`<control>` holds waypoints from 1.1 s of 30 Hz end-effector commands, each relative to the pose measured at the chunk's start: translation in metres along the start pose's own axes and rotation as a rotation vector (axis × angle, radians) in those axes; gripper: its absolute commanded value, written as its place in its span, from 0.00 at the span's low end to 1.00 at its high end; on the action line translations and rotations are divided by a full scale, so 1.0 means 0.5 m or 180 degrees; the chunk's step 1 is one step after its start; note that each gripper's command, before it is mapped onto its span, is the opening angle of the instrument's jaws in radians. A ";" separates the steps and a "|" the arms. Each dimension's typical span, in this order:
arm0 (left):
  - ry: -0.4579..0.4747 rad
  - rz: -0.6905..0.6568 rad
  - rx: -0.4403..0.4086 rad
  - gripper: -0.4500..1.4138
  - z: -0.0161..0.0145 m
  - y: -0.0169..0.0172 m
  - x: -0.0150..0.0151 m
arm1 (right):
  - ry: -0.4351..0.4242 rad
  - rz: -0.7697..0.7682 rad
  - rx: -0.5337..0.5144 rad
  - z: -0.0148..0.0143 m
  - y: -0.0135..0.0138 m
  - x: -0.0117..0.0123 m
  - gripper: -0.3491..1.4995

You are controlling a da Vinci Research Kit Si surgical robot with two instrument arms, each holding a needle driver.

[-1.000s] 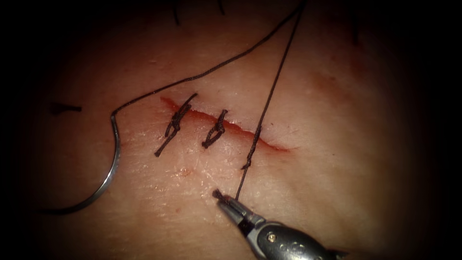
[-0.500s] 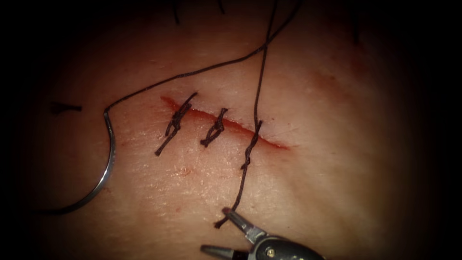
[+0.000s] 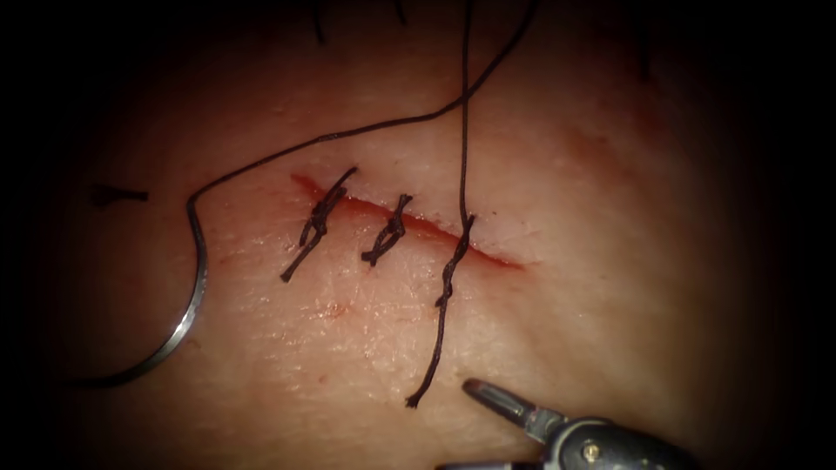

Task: Wound Closure
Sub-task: Wrap the thread clockwise around the right gripper using the left gripper

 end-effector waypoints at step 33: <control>0.1153 0.0324 -0.0925 0.00 -0.0201 0.0349 0.0132 | 0.0082 -0.0907 -0.0039 0.0168 0.0417 0.0113 0.00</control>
